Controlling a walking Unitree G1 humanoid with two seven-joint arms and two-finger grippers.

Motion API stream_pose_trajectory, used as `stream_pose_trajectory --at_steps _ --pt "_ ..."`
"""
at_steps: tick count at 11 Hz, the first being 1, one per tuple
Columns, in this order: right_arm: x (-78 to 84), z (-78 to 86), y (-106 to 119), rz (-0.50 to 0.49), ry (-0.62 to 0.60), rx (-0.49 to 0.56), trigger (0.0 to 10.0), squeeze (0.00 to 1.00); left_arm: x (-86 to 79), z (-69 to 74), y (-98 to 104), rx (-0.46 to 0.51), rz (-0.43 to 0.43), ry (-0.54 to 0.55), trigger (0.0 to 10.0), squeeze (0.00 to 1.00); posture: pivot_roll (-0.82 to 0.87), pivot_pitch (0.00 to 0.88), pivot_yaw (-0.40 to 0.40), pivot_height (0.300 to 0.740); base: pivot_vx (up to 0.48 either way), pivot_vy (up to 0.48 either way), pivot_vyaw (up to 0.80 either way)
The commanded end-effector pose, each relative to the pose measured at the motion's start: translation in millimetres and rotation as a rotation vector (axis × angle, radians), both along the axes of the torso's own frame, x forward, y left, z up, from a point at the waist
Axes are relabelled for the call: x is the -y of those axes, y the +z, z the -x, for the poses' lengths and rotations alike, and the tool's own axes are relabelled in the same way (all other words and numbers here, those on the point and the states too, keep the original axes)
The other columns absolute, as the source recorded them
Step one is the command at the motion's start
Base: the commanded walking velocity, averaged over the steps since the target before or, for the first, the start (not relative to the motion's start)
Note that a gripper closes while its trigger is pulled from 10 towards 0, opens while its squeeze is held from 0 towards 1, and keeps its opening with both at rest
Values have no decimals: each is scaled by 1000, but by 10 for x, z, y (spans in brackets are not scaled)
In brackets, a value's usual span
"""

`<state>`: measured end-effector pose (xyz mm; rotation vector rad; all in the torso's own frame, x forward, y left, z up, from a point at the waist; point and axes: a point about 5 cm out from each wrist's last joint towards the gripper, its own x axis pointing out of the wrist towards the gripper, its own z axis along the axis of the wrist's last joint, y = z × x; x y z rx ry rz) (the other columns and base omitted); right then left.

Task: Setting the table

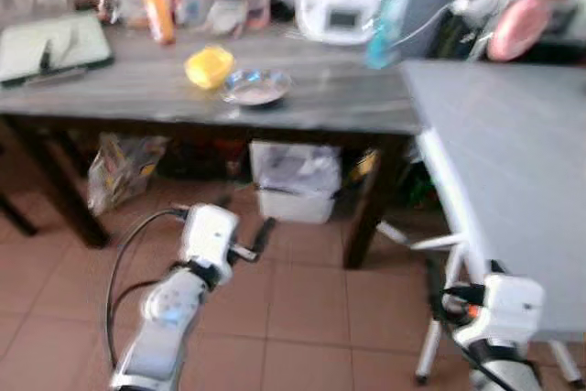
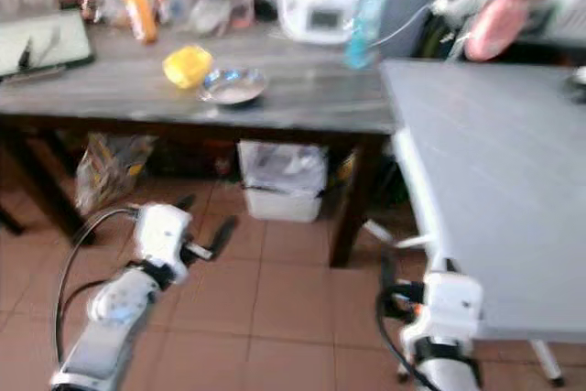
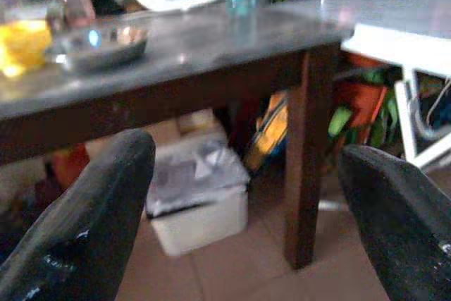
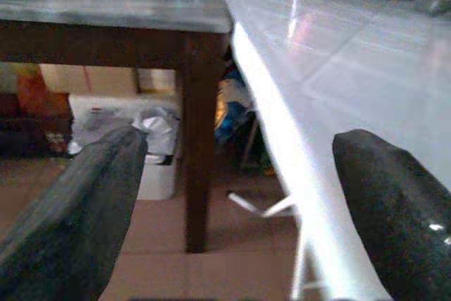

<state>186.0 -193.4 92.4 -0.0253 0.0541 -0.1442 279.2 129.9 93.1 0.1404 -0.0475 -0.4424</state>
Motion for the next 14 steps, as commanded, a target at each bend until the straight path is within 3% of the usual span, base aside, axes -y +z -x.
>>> stream_pose_trajectory --at_steps 1,6,8,9,10,14 --pt "-44 -10 15 -5 16 8 10000 0 -94 -8 -41 -13 -17 28 10000 0 -27 59 -16 740 0 -349 0" --pt "-43 -15 46 25 19 20 10000 0 -105 -61 -125 -18 -16 37 10000 0 -29 57 -12 740 0 -347 0" --pt "-46 -37 140 79 23 57 10000 0 -71 -72 -42 18 -3 51 10000 0 -28 56 -11 740 0 -334 0" --pt "-46 -36 174 98 27 66 10000 0 -12 -125 139 62 29 54 10000 0 -29 57 -13 740 0 -337 0" --pt "-47 -37 189 105 29 70 10000 0 5 -129 171 73 33 49 10000 0 -29 57 -13 740 0 -330 0" --pt "-79 -33 233 125 27 85 10000 0 -12 -125 123 52 29 49 10000 0 -32 61 -5 740 0 -324 0"
